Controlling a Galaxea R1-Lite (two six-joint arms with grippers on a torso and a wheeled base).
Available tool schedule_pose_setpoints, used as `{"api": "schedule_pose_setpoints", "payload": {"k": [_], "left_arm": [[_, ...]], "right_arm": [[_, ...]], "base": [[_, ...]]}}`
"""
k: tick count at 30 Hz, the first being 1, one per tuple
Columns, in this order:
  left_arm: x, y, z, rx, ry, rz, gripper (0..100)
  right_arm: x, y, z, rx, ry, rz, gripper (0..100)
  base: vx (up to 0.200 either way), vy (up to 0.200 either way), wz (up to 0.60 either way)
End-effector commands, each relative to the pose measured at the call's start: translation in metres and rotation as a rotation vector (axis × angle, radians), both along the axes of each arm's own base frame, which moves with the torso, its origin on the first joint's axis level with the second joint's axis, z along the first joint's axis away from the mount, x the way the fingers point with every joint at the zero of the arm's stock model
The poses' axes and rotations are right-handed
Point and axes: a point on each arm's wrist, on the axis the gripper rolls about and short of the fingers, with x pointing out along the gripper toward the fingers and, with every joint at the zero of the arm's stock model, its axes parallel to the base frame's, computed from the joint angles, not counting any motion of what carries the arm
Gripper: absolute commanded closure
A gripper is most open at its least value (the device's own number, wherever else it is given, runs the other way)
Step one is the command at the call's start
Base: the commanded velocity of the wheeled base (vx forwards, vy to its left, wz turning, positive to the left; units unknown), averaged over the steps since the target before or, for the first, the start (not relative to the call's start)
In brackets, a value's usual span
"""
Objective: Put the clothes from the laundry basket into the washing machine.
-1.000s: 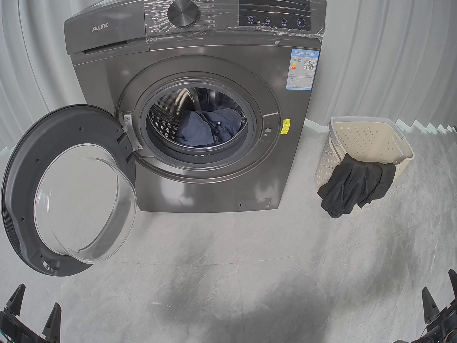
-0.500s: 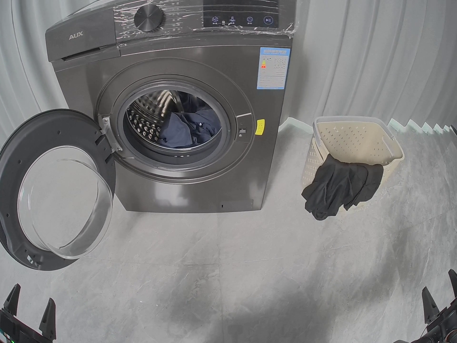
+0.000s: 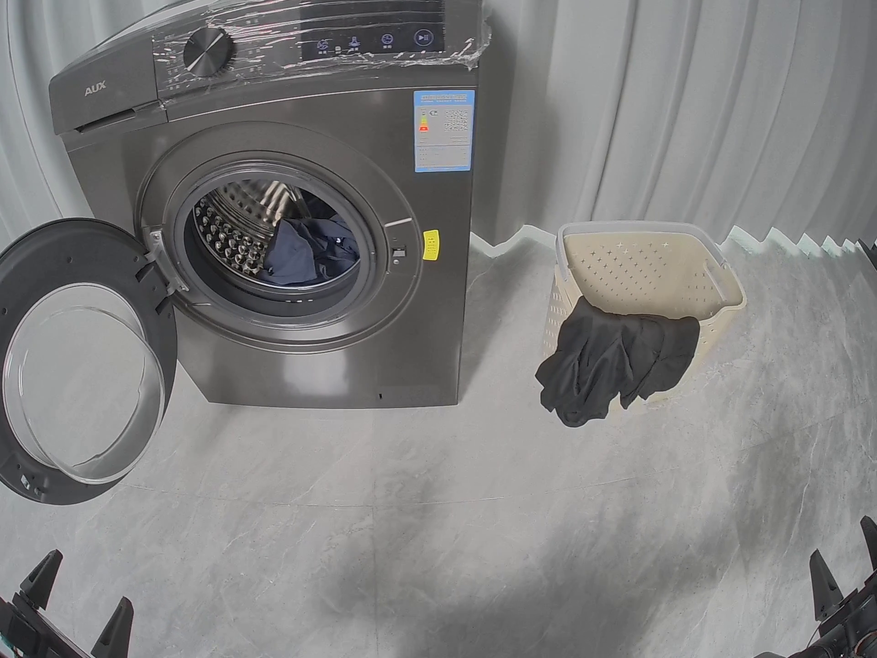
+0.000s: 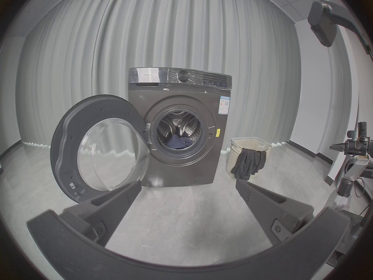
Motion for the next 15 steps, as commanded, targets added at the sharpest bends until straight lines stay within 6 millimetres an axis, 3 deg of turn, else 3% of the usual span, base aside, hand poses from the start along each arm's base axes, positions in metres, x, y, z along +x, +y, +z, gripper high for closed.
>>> {"api": "schedule_pose_setpoints", "payload": {"k": [1, 5, 15], "left_arm": [[-0.001, 0.0002, -0.0005, -0.001, -0.013, 0.007, 0], [0.0011, 0.0037, -0.0073, 0.0, 0.012, 0.173, 0], [0.0015, 0.0031, -0.0073, 0.001, 0.009, 0.141, 0]], "right_arm": [[0.0002, 0.0, -0.0048, 0.001, 0.003, 0.0, 0], [0.0002, 0.0, -0.0048, -0.001, 0.003, 0.0, 0], [0.0002, 0.0, -0.0048, -0.001, 0.003, 0.0, 0]], "base": [[0.0, -0.2, 0.0], [0.0, -0.2, 0.0], [0.0, -0.2, 0.0]]}}
